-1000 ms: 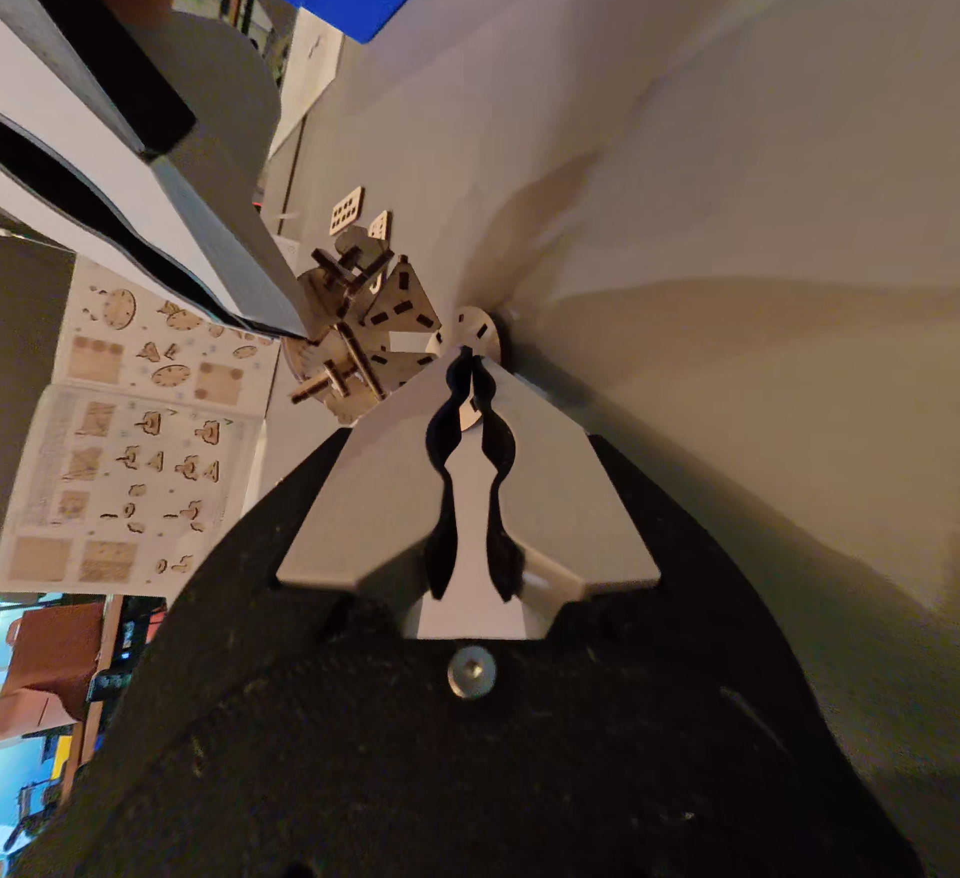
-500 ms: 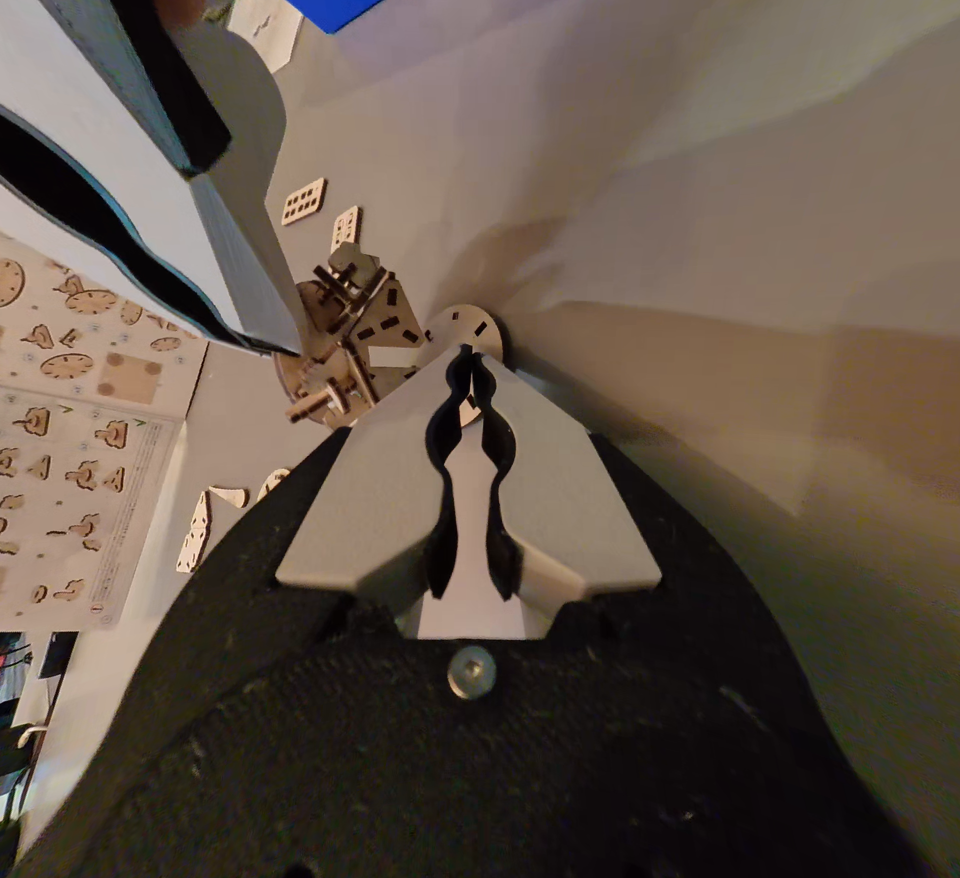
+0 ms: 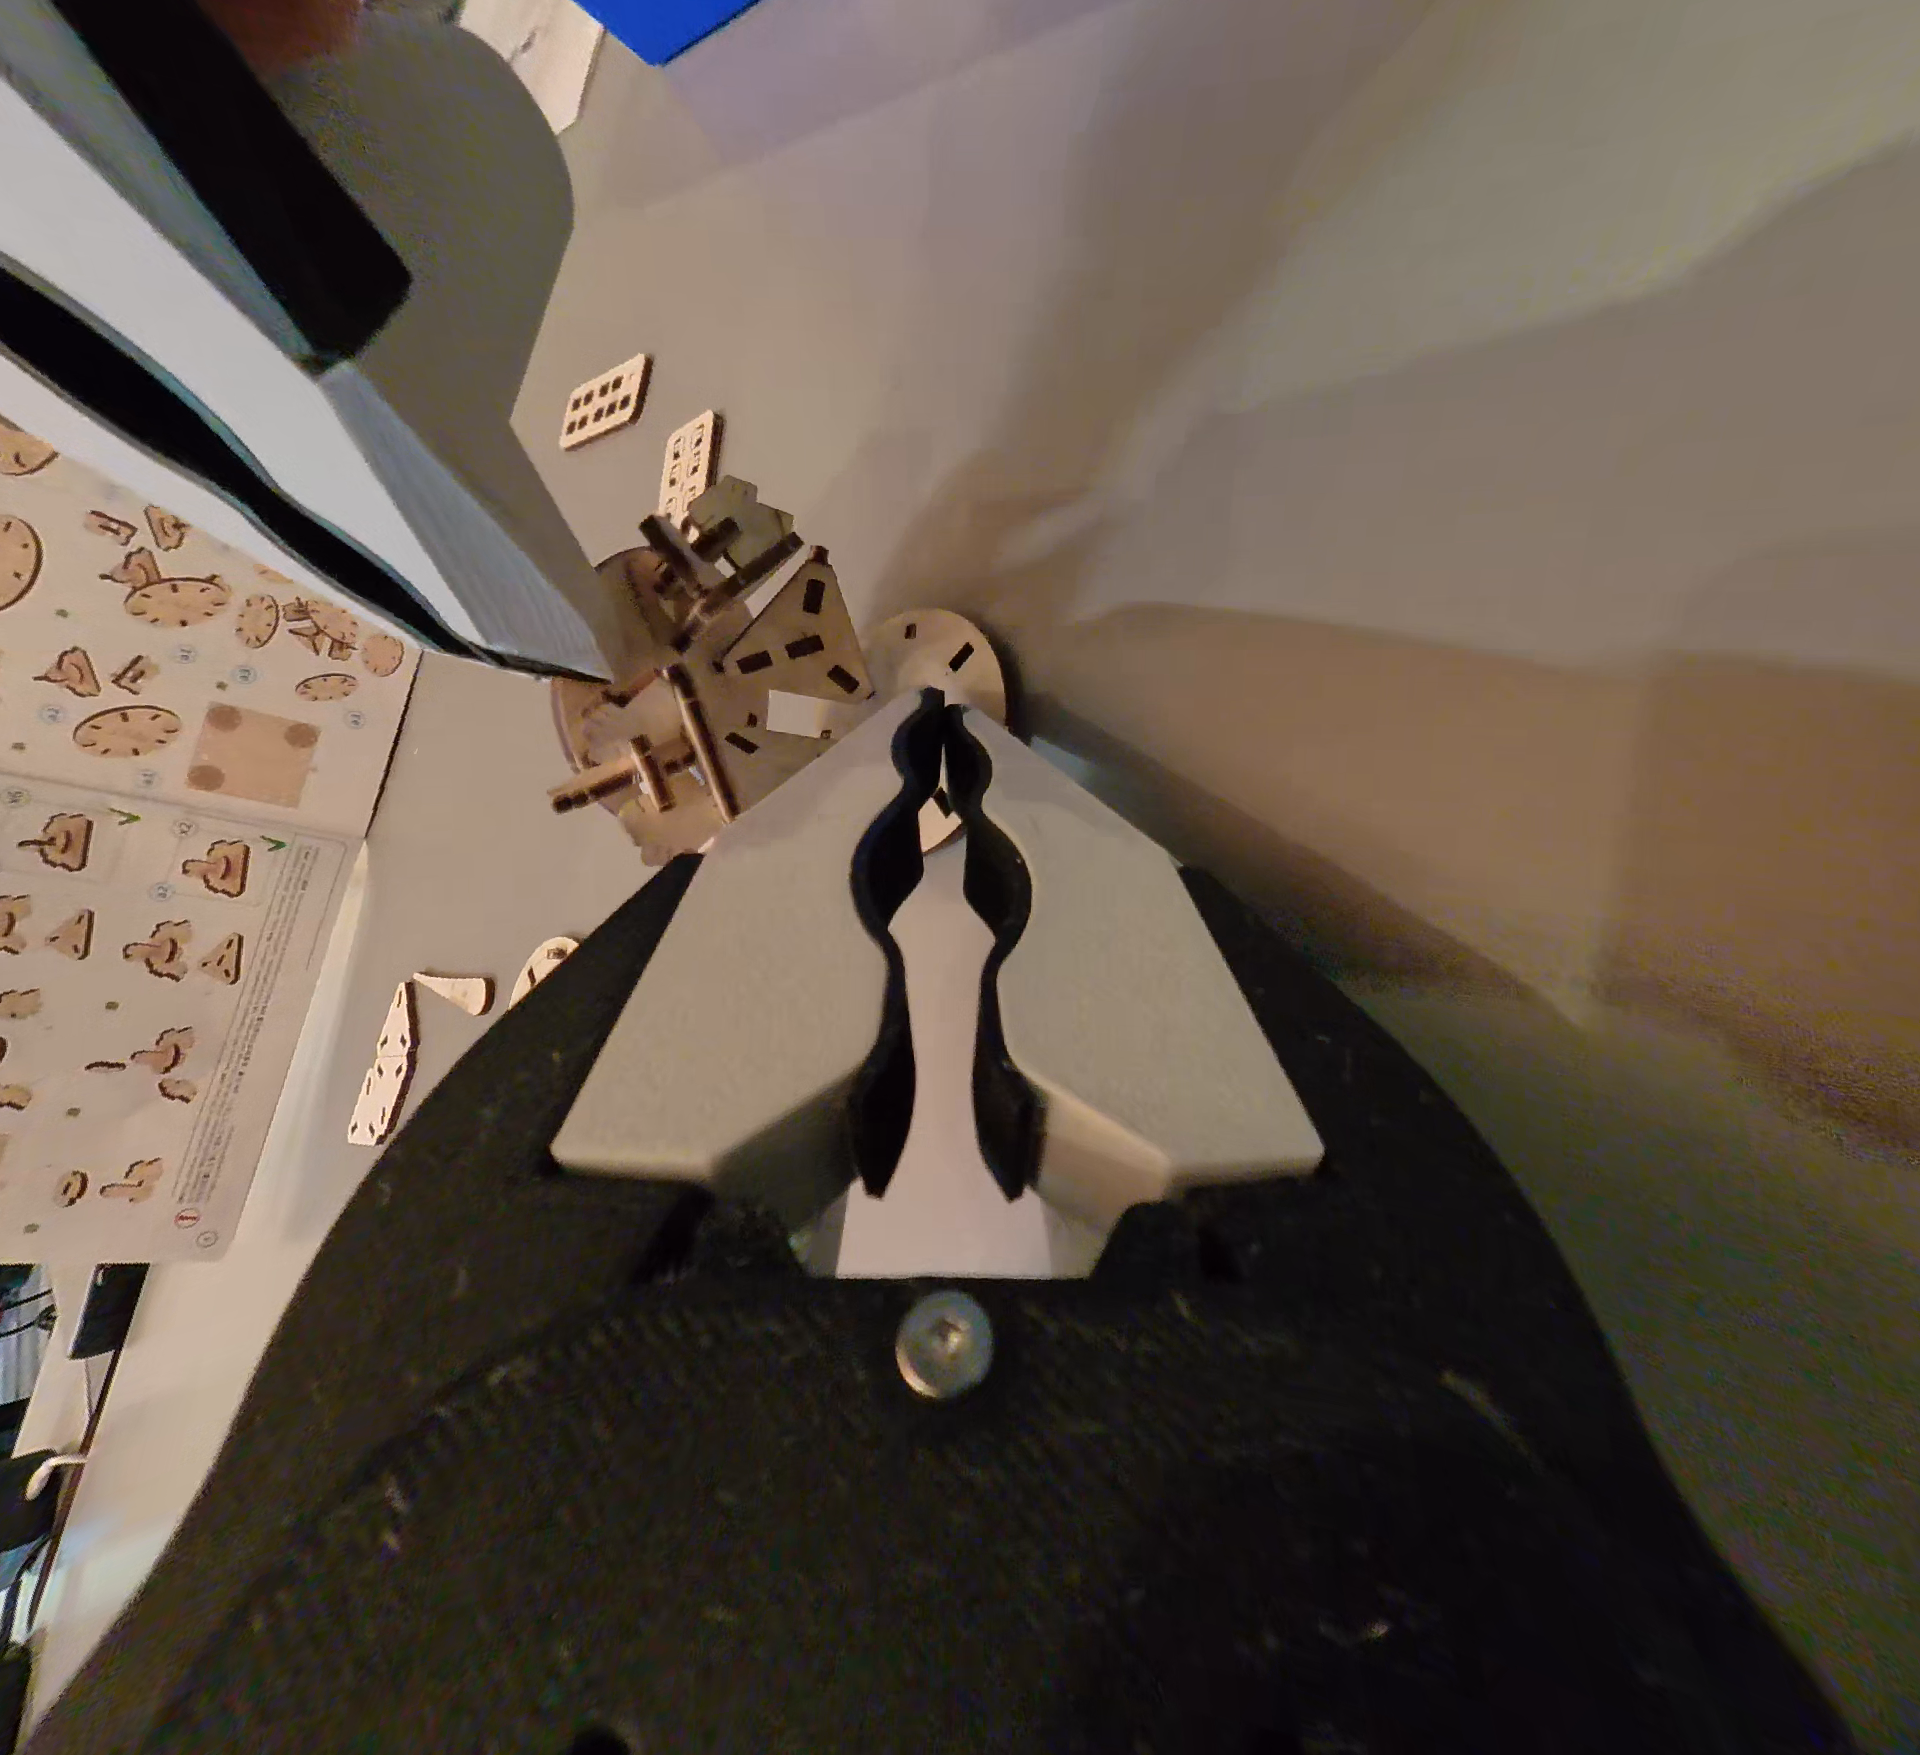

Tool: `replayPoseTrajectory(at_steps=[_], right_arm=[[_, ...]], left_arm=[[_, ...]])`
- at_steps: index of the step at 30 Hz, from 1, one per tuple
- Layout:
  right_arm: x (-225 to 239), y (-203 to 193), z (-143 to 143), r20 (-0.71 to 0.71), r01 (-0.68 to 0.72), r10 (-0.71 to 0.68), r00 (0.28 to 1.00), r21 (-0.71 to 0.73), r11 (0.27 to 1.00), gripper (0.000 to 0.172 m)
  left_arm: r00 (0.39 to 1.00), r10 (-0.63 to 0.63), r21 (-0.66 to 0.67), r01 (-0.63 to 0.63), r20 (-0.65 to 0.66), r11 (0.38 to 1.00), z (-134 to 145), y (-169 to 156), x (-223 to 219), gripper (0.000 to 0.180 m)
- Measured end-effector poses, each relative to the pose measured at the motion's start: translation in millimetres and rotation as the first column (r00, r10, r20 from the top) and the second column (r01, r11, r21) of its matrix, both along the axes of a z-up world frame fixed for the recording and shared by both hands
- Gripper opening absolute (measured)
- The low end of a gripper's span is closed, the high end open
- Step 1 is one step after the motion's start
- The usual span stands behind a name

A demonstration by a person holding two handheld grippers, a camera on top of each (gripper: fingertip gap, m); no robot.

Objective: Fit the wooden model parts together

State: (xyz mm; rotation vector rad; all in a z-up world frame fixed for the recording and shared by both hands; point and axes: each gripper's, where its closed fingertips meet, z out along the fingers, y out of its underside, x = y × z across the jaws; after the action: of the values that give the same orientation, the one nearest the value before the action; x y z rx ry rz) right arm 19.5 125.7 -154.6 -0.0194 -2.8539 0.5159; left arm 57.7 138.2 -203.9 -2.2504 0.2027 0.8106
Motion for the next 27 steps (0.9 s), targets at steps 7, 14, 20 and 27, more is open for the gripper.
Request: replayPoseTrajectory(at_steps=[7,14,20,27], right_arm=[[-3,-1,-1,0.04,0.058,-0.058,0.997,0.022,0.998,0.003],[-10,-1,-4,0.079,0.097,-0.101,0.992,0.044,0.994,0.004],[-11,-1,-5,0.101,0.139,-0.141,0.985,0.022,0.99,0.004],[-12,-1,-6,0.087,0.17,-0.17,0.982,0.007,0.985,0.004]], left_arm=[[1.0,-0.001,0.001,0.001,0.005,1.0,0,0,0,0.0],[1.0,-0.001,0.001,0.001,0.006,1.0,0,0,0,0.0],[1.0,-0.001,0.003,0.001,0.015,1.0,0,0,0,0.0],[1.0,-0.001,0.0,0.001,0.004,1.0,0,0,0,0.0]])
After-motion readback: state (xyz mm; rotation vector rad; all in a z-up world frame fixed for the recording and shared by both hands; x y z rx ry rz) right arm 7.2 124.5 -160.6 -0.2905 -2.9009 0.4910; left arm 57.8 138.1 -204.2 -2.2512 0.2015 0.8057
